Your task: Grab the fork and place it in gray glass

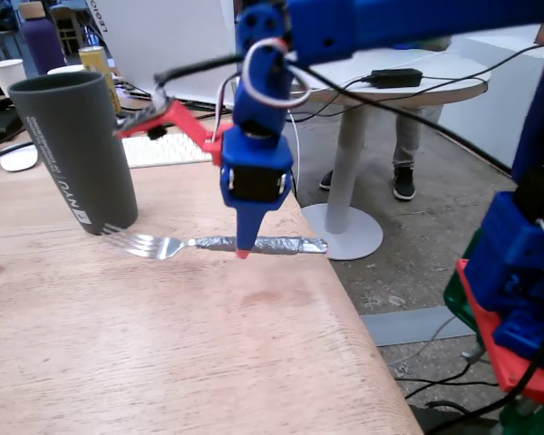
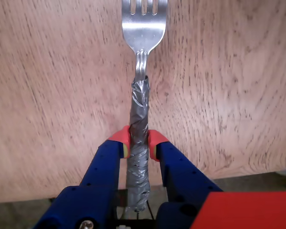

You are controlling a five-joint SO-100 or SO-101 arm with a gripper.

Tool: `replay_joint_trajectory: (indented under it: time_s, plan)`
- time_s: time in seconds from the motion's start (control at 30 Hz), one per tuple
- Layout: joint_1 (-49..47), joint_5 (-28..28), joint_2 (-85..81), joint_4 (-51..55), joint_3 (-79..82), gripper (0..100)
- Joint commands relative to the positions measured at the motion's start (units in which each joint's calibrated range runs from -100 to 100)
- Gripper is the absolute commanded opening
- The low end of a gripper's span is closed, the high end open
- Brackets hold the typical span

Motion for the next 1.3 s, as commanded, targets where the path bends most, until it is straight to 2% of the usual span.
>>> replay_joint_trajectory:
  time_s: [0.0,0.43,0.6,0.9,1.07,1.2,1.27]
  plan:
    - [0.66,0.20,-14.43,-1.12,6.02,0]
    - [0.83,0.15,-48.56,-3.25,26.60,0]
    - [0.83,0.15,-54.99,-11.05,33.49,0]
    - [1.17,0.15,-55.25,-11.13,32.26,0]
    - [2.35,-0.54,-63.14,-12.36,32.45,0]
    - [9.97,-0.59,-61.00,-35.35,33.58,0]
    - [12.17,-1.27,-54.91,-43.56,32.45,0]
